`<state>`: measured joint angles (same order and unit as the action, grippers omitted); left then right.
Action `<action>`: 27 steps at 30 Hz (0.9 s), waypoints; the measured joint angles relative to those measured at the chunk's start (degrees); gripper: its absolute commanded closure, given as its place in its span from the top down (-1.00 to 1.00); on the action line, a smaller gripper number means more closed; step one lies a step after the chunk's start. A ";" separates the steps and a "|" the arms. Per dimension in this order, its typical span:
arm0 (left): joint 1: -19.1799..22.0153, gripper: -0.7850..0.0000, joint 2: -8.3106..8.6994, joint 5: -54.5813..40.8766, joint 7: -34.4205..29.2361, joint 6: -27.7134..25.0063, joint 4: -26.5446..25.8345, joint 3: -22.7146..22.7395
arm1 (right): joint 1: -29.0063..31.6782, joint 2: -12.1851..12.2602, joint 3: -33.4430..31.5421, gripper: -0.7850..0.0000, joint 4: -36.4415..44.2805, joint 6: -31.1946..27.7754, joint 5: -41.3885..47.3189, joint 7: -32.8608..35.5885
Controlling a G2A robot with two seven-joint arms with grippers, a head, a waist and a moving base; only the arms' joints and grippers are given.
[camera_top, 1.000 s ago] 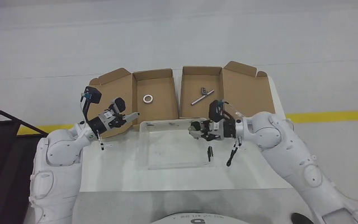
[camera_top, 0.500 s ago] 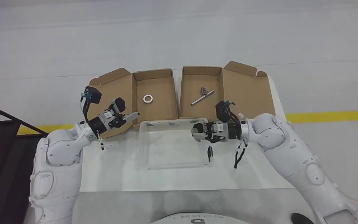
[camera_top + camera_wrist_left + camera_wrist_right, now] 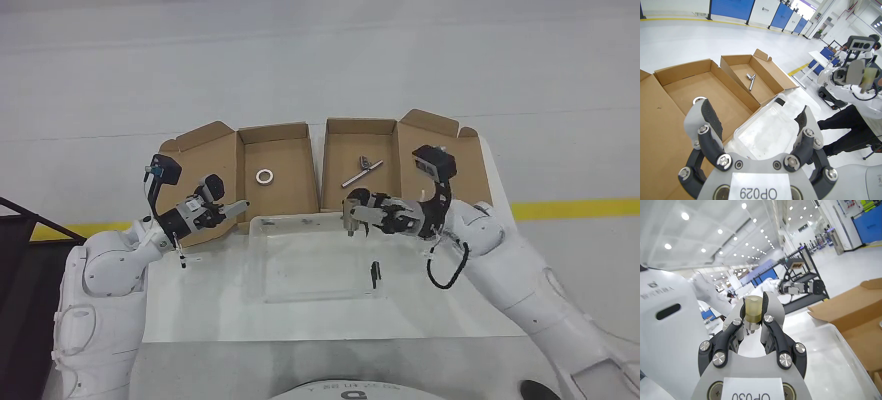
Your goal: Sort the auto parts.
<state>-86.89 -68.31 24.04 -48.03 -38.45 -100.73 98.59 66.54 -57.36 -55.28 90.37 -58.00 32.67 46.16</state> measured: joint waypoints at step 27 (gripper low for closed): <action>0.00 1.00 0.00 0.00 0.00 0.00 0.00 0.00 | 3.05 -12.68 -15.57 -1.00 -4.28 29.47 36.74 29.63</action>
<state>-86.89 -68.31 24.04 -48.03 -38.45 -100.73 98.59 69.59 -70.04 -70.85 86.09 -28.53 69.41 75.79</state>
